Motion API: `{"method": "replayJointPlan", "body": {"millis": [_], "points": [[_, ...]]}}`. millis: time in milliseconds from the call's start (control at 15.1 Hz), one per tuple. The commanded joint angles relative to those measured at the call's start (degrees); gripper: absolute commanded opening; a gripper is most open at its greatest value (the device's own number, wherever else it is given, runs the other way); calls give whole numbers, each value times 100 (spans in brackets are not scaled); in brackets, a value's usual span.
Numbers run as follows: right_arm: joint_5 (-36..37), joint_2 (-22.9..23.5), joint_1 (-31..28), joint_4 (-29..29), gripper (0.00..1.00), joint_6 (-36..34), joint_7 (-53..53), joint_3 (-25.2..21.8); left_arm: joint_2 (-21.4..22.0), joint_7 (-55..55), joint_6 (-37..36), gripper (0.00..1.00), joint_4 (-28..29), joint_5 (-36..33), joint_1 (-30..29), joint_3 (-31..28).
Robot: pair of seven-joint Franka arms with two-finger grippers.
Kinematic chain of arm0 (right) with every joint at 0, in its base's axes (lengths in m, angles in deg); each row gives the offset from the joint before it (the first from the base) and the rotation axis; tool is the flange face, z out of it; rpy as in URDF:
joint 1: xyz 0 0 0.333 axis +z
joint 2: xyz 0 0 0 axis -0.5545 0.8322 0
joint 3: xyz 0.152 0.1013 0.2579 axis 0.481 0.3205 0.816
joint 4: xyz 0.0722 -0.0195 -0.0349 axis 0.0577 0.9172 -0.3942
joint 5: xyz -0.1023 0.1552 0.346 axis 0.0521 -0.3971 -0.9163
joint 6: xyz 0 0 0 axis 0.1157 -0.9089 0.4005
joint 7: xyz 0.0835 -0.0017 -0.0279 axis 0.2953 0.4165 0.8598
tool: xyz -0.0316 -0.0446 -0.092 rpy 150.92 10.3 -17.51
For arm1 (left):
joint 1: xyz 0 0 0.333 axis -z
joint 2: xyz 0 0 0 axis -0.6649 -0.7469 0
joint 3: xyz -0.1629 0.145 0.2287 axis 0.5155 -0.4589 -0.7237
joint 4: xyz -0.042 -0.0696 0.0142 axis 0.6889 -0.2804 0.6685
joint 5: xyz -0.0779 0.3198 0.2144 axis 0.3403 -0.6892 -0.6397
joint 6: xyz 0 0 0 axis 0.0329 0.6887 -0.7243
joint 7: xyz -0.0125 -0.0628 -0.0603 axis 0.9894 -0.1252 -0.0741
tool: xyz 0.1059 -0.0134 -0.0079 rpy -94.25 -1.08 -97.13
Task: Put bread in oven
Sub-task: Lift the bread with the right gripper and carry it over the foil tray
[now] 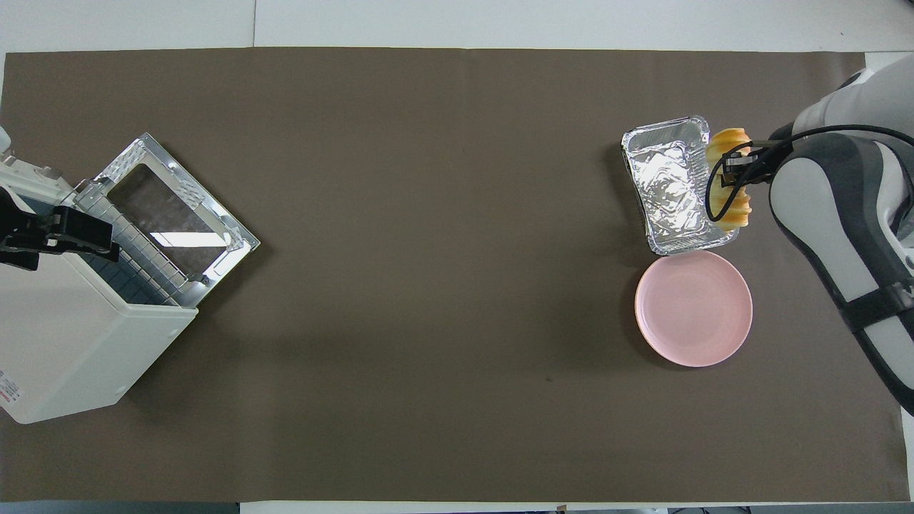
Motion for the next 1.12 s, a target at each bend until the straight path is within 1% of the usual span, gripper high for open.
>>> {"method": "replayJointPlan", "body": {"millis": [0,198,264,331,397,463,529,595,727,926,1058], "points": [[78,448,102,-285,13,282,110,35,104,56,29,100,79,-13,-66,41],[78,607,199,-215,14,546,119,35,104,56,29,100,79,-13,-66,41],[78,625,207,-153,19,599,119,35,104,56,29,100,79,-13,-66,41],[69,642,216,-66,28,669,119,35,104,56,29,100,79,-13,-66,41],[69,643,216,31,30,739,119,35,104,56,29,100,79,-13,-74,41],[69,617,216,145,36,801,119,35,104,56,29,100,79,-13,-74,41],[60,581,216,251,46,854,110,35,104,56,29,100,79,-13,-66,41],[60,564,216,321,61,898,110,35,104,56,29,100,79,-13,-74,41],[60,546,199,410,100,934,110,35,104,56,29,100,79,-13,-74,41],[69,555,129,314,100,837,154,35,104,56,29,100,79,-13,-66,41],[78,555,41,182,100,854,459,27,104,56,29,100,79,-13,-66,41]]}}
